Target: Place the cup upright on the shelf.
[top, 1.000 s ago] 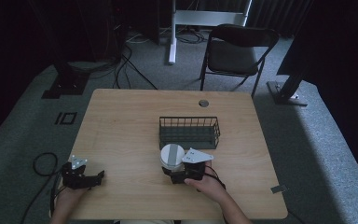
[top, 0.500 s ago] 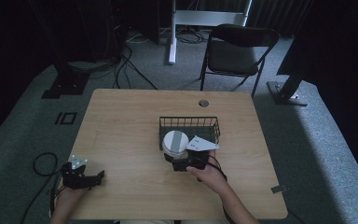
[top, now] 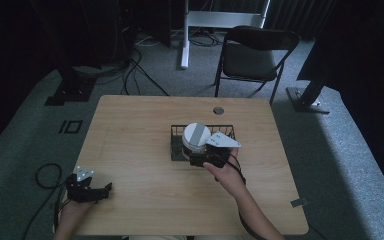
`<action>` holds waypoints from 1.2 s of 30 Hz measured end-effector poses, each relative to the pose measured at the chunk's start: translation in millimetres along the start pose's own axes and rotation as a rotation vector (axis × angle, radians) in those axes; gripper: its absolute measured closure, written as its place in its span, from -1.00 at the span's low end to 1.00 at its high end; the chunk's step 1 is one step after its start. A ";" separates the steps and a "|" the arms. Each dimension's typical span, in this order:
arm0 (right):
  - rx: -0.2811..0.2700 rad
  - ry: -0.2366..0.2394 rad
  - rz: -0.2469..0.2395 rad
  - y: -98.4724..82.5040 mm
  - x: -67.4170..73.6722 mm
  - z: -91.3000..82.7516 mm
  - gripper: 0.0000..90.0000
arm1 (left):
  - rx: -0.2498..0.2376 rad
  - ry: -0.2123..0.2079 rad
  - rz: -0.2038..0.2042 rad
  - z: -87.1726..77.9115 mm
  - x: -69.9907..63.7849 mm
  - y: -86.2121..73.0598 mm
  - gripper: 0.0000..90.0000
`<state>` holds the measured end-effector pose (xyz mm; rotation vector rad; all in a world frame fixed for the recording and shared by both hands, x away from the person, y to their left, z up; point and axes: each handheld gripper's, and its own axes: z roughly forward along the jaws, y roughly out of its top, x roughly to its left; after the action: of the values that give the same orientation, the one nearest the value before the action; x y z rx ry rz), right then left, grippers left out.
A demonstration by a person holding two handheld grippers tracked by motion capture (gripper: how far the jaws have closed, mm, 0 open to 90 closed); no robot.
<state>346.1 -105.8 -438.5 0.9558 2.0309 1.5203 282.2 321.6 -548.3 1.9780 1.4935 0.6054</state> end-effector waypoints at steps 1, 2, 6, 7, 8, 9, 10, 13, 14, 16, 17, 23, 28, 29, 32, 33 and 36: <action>-0.006 -0.013 0.004 1.6 -1.7 0.3 -0.60 | 0.000 0.000 0.000 0.0 0.0 0.0 -1.00; -0.002 -0.024 0.001 3.1 -2.8 0.6 -0.60 | 0.000 0.000 0.000 0.0 0.0 0.0 -1.00; -0.005 -0.067 0.005 8.7 -8.6 1.8 -0.60 | 0.000 0.000 0.000 0.0 0.0 0.0 -1.00; -0.006 -0.078 0.010 10.0 -10.2 2.1 -0.60 | 0.000 0.000 -0.001 0.0 -0.1 0.0 -1.00; -0.003 -0.087 0.018 11.3 -11.9 2.4 -0.60 | 0.000 0.000 0.000 0.0 0.0 0.0 -1.00; -0.007 -0.099 0.037 12.2 -13.7 2.7 -0.60 | 0.002 0.000 0.002 -0.1 0.1 0.0 -1.00; -0.008 -0.113 0.046 13.1 -15.3 2.8 -0.60 | 0.002 0.000 0.002 -0.1 0.1 0.0 -1.00; -0.011 -0.173 0.061 15.7 -19.2 3.6 -0.60 | 0.000 0.000 0.000 0.0 -0.1 0.0 -1.00; -0.008 -0.187 0.063 16.6 -21.2 4.5 -0.60 | 0.001 0.000 0.000 -0.1 0.0 0.0 -1.00; 0.002 -0.216 0.057 17.2 -24.3 6.5 -0.60 | 0.000 0.000 -0.001 0.0 -0.1 0.0 -1.00; 0.007 -0.233 0.049 17.1 -26.2 7.9 -0.60 | 0.000 0.000 -0.001 0.0 -0.1 0.0 -1.00; 0.011 -0.281 0.084 17.8 -36.0 14.3 -0.60 | 0.000 0.000 -0.001 0.0 -0.1 0.0 -1.00; 0.036 -0.344 0.080 20.4 -38.7 22.8 -0.60 | 0.001 0.000 0.000 -0.1 0.0 0.0 -1.00; 0.042 -0.353 0.090 20.7 -39.0 24.8 -0.60 | 0.000 0.000 -0.001 0.0 -0.1 0.0 -1.00; 0.066 -0.372 0.099 20.7 -40.2 30.3 -0.60 | 0.000 0.000 -0.001 0.0 -0.1 0.0 -1.00; 0.084 -0.392 0.102 19.7 -40.5 34.8 -0.60 | 0.000 0.000 -0.001 0.0 -0.1 0.0 -1.00; 0.096 -0.408 0.110 17.4 -39.9 39.3 -0.60 | 0.000 0.000 -0.001 0.0 -0.1 0.0 -1.00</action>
<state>404.8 -106.7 -436.6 1.3140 1.7920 1.1672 282.2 321.6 -548.2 1.9772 1.4946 0.6048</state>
